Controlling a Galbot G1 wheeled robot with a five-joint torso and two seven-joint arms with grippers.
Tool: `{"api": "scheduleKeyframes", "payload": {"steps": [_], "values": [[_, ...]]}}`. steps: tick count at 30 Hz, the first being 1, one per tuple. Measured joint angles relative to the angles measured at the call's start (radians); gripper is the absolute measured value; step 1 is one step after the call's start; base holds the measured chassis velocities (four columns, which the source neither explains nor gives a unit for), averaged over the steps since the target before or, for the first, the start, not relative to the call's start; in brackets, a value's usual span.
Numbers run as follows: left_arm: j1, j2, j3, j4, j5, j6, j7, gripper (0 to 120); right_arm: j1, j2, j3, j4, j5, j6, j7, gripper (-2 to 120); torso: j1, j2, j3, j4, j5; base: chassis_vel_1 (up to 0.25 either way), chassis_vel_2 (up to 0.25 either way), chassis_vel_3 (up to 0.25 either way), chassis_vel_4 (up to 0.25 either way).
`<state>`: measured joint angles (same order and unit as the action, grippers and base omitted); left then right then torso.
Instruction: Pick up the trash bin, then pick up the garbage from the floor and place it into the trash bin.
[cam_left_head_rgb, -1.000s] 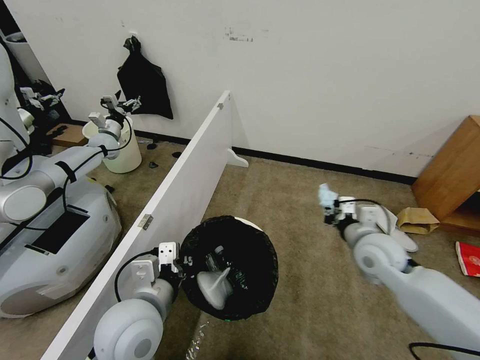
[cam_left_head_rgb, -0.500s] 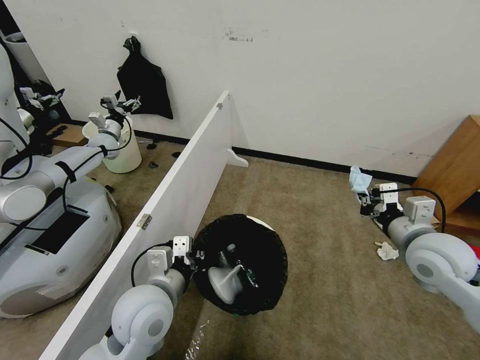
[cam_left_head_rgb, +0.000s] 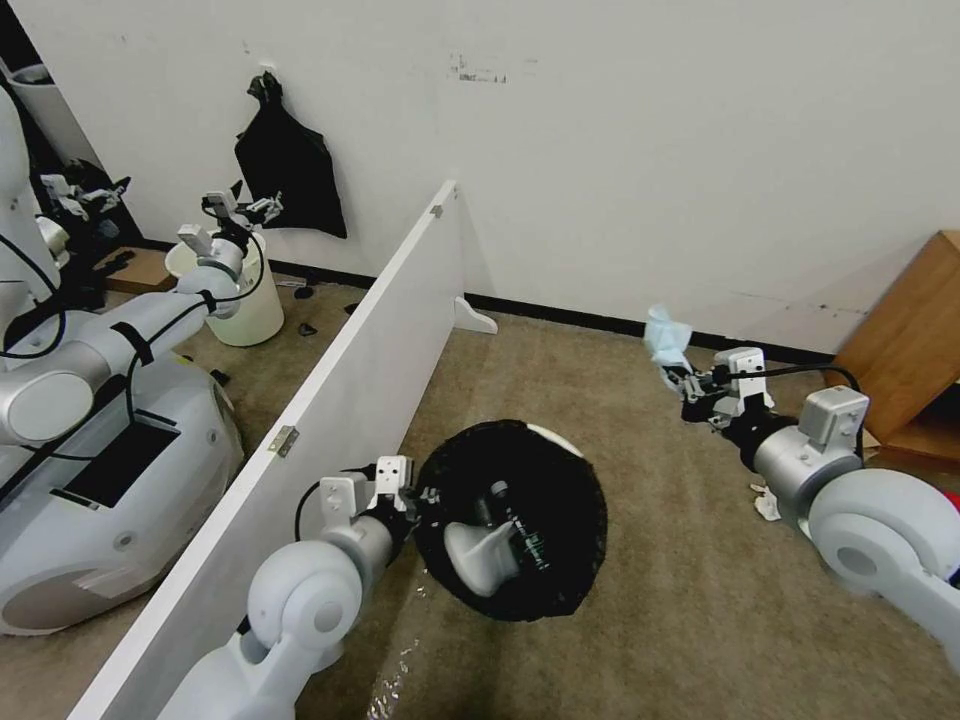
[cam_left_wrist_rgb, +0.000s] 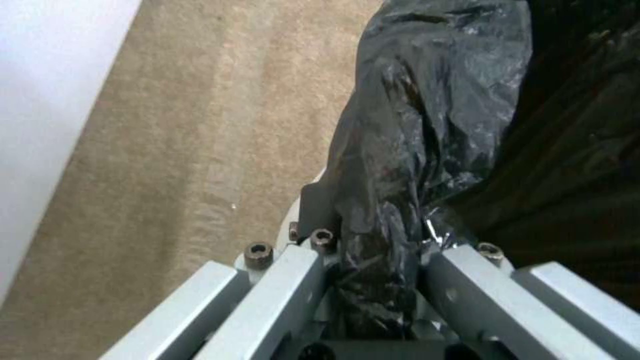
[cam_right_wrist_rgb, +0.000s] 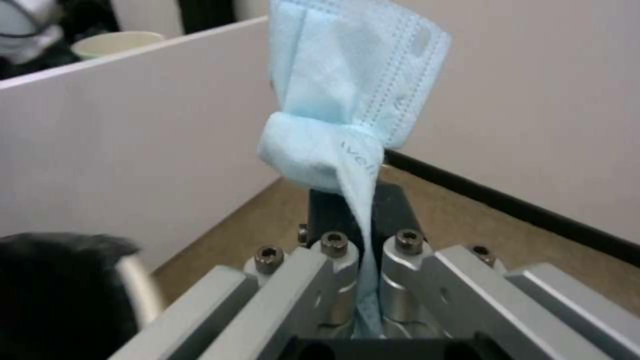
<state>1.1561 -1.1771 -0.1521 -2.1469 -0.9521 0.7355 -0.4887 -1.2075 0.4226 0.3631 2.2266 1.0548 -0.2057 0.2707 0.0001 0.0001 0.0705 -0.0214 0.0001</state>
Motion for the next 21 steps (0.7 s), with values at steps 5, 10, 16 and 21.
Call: {"api": "scheduleKeyframes", "payload": {"steps": [5,10,16,21], "values": [[-0.039,-0.017,0.032,0.018,-0.039,0.0,-0.008,2,-0.038,-0.019,0.008,0.025,-0.017,0.014,-0.051,0,0.0,0.0,0.0,-0.0003,0.0,0.0,0.0,0.0,0.0],[-0.071,-0.026,0.056,0.043,-0.054,0.0,-0.008,2,-0.065,-0.038,0.01,0.033,-0.046,0.018,-0.104,0,0.0,0.0,0.0,0.0,-0.0001,0.0,0.0,0.0,0.0],[-0.097,-0.035,0.081,0.06,-0.059,0.0,0.0,2,-0.094,-0.048,-0.002,0.03,-0.082,0.018,-0.148,0,0.0,0.0,0.0,-0.0001,0.0,0.0,0.0,0.0,0.0],[-0.114,-0.044,0.091,0.073,-0.059,0.0,0.006,2,-0.11,-0.06,-0.009,0.028,-0.112,0.018,-0.183,0,0.0,0.0,0.0,0.0,-0.0001,0.0,0.0,0.0,0.0]]}}
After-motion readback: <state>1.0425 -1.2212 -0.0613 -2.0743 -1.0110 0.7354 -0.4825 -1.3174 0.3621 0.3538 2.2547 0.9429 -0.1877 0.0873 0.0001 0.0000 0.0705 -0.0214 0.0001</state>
